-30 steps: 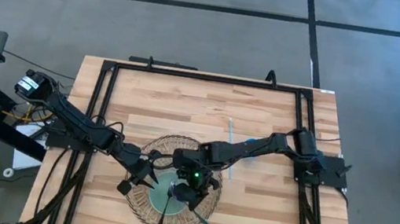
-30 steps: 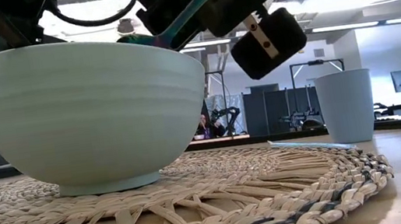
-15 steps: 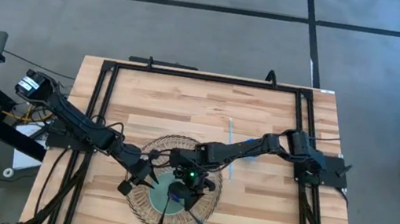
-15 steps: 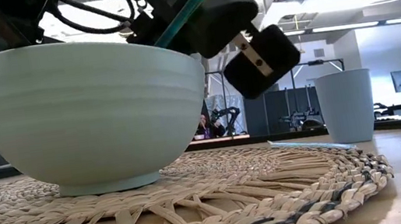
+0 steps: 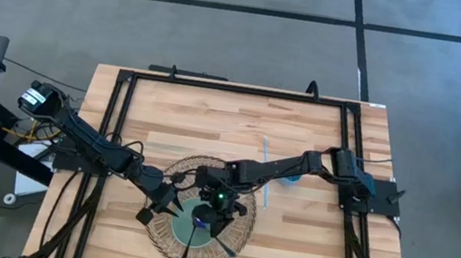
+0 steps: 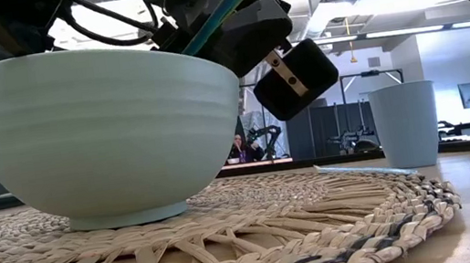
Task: Pick & Place Utensil
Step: Put the blue spoon into the green bowl to the left of the black fork, then put the blue cup on the brown mat to the top right of the green bowl
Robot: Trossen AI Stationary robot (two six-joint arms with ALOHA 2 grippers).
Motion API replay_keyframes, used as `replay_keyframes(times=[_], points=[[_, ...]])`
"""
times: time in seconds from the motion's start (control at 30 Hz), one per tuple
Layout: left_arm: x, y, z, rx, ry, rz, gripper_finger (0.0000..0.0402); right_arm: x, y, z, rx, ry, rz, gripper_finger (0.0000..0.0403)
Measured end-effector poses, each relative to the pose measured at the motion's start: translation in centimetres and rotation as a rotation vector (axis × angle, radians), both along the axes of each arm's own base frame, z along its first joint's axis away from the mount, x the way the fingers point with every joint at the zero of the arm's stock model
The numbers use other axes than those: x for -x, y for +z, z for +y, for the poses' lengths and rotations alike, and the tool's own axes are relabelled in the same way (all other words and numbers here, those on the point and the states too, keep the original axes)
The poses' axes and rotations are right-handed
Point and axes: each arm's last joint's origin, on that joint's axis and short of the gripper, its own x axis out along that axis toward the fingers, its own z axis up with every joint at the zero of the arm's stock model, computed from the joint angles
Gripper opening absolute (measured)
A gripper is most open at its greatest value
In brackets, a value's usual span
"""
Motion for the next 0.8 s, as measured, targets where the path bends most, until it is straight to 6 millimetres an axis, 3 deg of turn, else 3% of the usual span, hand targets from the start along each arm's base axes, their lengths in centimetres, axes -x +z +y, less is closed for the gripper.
replay_keyframes(times=[0.8], points=[[0.0, 0.0, 0.0, 0.005, 0.003, 0.004, 0.0099, -0.3, 0.0, -1.5, 0.001, -0.021, -0.019, 0.0037]])
